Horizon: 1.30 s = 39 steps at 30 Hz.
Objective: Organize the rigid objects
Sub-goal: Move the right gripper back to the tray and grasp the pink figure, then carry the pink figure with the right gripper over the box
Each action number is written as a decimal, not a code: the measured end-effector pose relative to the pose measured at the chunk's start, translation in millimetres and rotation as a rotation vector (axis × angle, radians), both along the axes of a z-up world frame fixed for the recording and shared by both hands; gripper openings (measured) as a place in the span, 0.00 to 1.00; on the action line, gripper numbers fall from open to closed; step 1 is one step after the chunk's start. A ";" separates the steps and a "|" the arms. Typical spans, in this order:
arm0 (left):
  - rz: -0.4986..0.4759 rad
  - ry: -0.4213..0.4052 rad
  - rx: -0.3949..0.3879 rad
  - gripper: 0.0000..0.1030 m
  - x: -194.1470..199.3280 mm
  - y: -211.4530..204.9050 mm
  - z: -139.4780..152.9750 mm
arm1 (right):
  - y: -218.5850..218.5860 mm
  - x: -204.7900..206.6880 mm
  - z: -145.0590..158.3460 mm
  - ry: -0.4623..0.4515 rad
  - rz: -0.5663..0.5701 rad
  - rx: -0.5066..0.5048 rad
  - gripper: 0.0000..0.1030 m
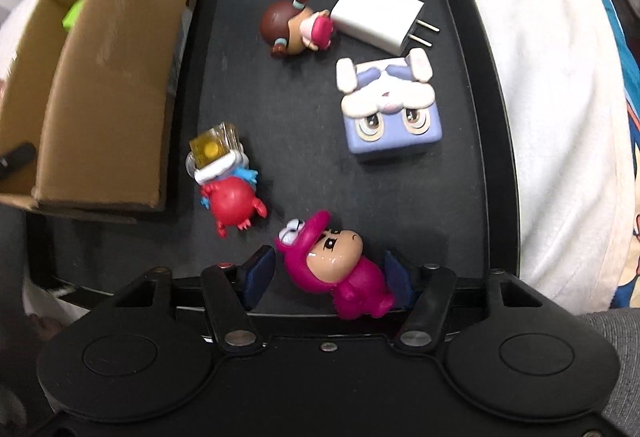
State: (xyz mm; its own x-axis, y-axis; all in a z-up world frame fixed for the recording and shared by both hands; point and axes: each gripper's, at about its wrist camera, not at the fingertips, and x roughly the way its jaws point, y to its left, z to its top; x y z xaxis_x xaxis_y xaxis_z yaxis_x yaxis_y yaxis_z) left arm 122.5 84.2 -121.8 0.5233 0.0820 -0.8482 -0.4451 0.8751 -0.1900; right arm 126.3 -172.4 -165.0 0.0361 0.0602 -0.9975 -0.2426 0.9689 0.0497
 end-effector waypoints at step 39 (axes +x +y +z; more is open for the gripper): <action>-0.052 -0.051 -0.040 0.14 -4.3 11.7 -6.1 | 40.6 -1.7 108.6 -0.208 -0.079 0.173 0.48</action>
State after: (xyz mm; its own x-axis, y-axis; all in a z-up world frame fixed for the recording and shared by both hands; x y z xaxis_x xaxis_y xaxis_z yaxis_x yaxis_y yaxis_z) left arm 118.2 95.9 -127.9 0.5687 0.0203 -0.8223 -0.3882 0.8880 -0.2465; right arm 124.6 -131.8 -56.4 0.2507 0.2181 -0.9432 -0.1892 0.9665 0.1732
